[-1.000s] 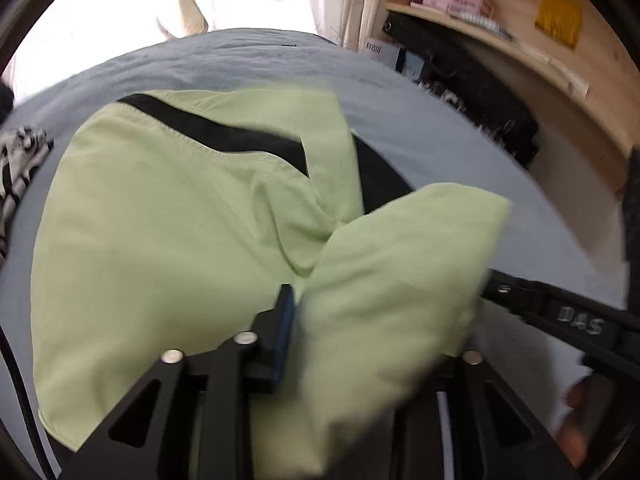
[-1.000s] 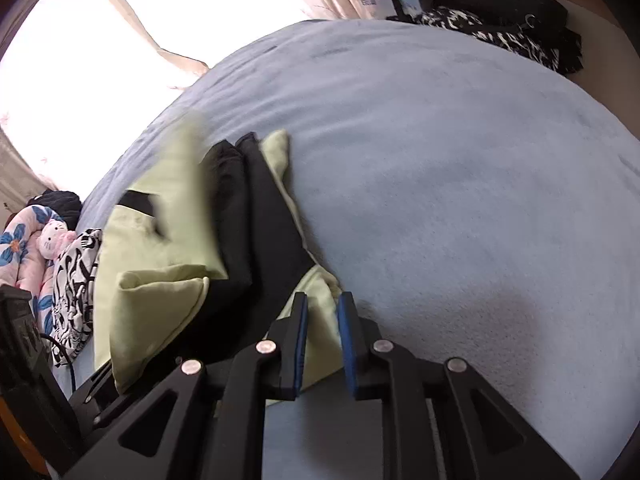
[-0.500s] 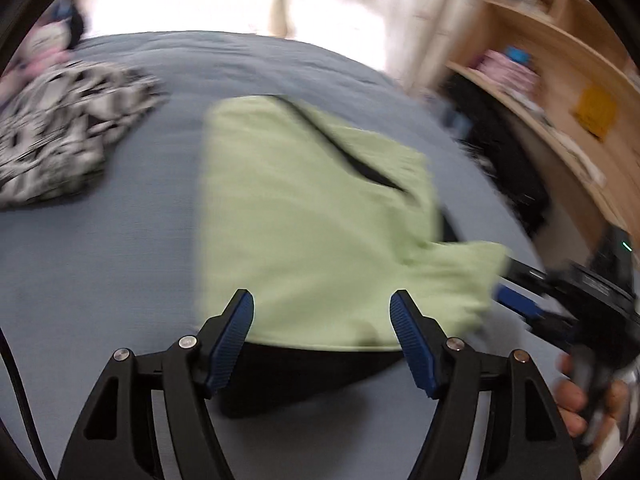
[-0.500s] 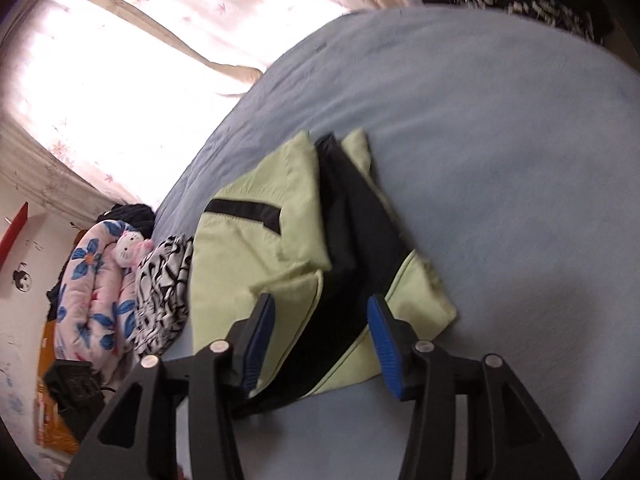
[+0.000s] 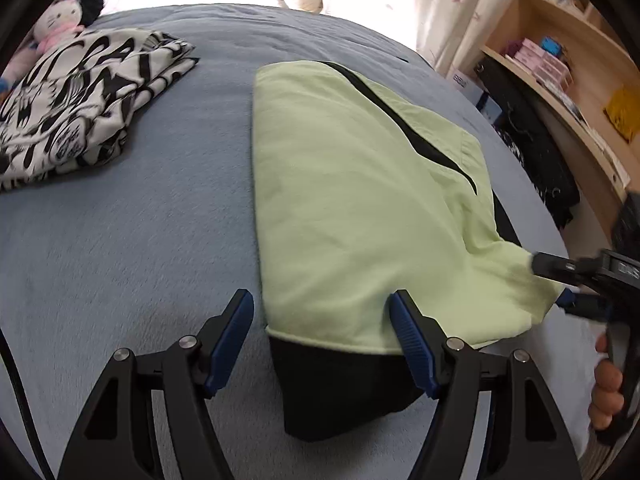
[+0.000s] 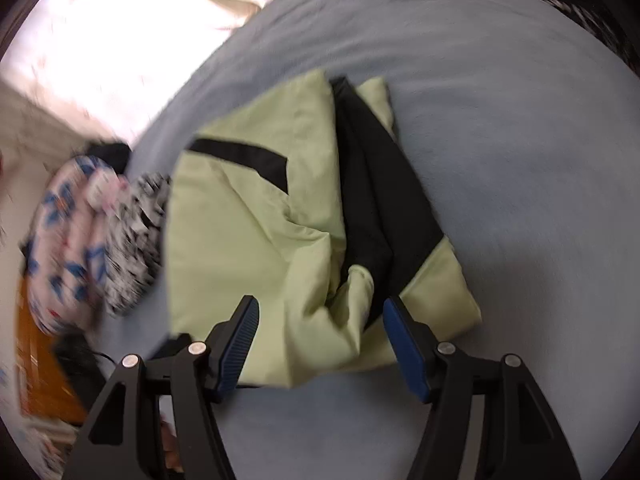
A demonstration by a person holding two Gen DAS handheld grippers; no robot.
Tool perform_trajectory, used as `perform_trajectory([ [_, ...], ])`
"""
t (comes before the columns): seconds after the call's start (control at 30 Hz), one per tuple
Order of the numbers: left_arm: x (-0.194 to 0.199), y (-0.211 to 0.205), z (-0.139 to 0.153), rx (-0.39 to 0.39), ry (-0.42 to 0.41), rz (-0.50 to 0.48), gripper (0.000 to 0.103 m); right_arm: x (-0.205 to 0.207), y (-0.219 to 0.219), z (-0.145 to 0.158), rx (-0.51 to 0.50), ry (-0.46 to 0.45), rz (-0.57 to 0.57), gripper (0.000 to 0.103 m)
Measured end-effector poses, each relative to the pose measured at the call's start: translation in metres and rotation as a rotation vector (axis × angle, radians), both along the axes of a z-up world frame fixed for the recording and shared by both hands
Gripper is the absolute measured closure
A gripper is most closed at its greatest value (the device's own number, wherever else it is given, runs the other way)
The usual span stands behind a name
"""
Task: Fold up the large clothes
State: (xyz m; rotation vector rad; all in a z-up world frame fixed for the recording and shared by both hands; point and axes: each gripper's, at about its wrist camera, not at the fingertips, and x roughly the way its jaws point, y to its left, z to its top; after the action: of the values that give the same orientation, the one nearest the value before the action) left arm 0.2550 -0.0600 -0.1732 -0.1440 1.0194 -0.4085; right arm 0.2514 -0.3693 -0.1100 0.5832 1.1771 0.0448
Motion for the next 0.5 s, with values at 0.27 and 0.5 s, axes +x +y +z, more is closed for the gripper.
perform_trajectory([
  [0.27,0.013,-0.018,0.010,0.063,-0.026,-0.047,0.035,0.020,0.032,0.013,-0.278,-0.091,0.158,0.088],
  [0.5,0.001,-0.045,0.013,0.111,-0.097,-0.091,0.038,-0.012,0.003,0.005,-0.367,-0.154,0.089,0.089],
])
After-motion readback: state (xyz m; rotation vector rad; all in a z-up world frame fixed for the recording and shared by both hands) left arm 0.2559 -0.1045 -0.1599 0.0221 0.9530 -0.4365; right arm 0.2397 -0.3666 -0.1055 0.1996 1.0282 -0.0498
